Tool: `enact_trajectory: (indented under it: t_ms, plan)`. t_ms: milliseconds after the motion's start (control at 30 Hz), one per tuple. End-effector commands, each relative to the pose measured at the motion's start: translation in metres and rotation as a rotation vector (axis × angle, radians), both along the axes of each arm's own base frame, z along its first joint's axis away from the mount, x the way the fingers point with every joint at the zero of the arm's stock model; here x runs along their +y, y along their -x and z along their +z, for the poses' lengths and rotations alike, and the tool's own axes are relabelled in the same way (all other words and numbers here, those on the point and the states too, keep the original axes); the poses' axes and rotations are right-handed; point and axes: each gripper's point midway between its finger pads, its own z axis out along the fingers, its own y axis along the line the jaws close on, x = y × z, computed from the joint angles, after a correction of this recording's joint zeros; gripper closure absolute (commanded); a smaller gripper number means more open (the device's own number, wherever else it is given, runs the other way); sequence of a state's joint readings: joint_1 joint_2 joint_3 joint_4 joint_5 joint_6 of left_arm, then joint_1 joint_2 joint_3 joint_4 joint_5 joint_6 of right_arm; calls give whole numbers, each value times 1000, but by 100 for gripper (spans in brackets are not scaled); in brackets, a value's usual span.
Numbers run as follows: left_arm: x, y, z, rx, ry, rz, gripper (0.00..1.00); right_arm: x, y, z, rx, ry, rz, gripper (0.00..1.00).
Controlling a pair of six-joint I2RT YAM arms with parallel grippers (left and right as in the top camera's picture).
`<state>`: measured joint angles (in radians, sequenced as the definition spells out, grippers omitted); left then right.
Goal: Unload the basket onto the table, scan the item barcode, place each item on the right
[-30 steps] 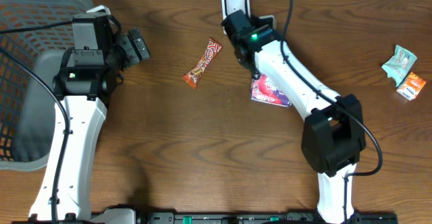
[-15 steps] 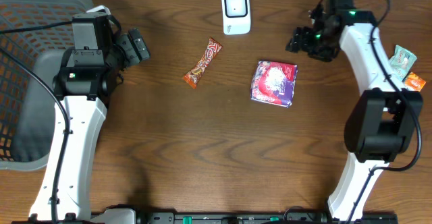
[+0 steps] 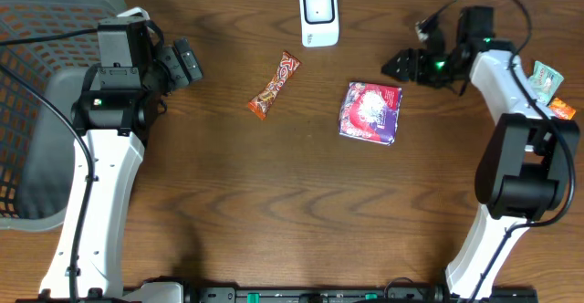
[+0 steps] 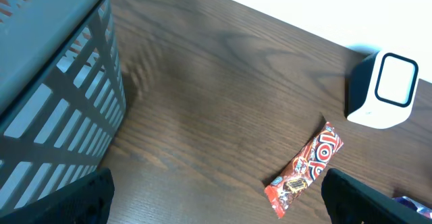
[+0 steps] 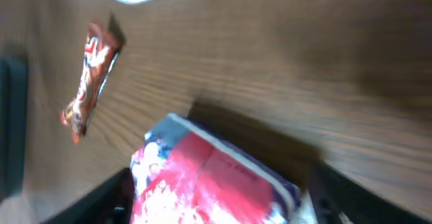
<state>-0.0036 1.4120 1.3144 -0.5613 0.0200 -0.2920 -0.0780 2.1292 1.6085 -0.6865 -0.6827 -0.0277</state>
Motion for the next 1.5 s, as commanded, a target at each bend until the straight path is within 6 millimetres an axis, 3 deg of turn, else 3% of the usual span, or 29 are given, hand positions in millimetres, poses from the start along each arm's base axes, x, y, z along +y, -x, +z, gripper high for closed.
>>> enact_trajectory:
  t_ms: [0, 233, 367, 500, 600, 667, 767, 867, 1033, 1167, 1400, 1467]
  plan:
    - [1, -2, 3, -7, -2, 5, 2, 28, 22, -10, 8, -52, 123, 30]
    - [1, -2, 3, -7, -2, 5, 2, 37, 61, -34, 143, 15, 186, 33]
    - [1, -2, 3, -7, -2, 5, 2, 39, 84, -30, 297, -19, 147, 32]
    - [1, -2, 3, -7, -2, 5, 2, 39, 106, -14, 391, -11, 147, 28]
    - [1, -2, 3, -7, -2, 5, 2, 30, 107, 0, 358, 58, 140, 24]
    - [1, -2, 3, -7, -2, 5, 2, 20, 102, 5, 284, 136, 167, 16]
    - [1, -2, 3, -7, -2, 5, 2, 5, 97, 1, 241, 241, 181, 1]
    - [1, -2, 3, -7, -2, 5, 2, -2, 93, -9, 231, 291, 179, 1]
    - [1, -2, 3, -7, -2, 5, 2, 21, 95, -19, 219, 159, 269, 17]
    - [1, -2, 3, -7, -2, 5, 2, 42, 100, -28, 226, 58, 337, 18]
    - [1, -2, 3, -7, -2, 5, 2, 66, 114, -49, 288, 57, 404, 20]
    - [1, -2, 3, -7, -2, 5, 2, 69, 119, -55, 303, 91, 423, 40]
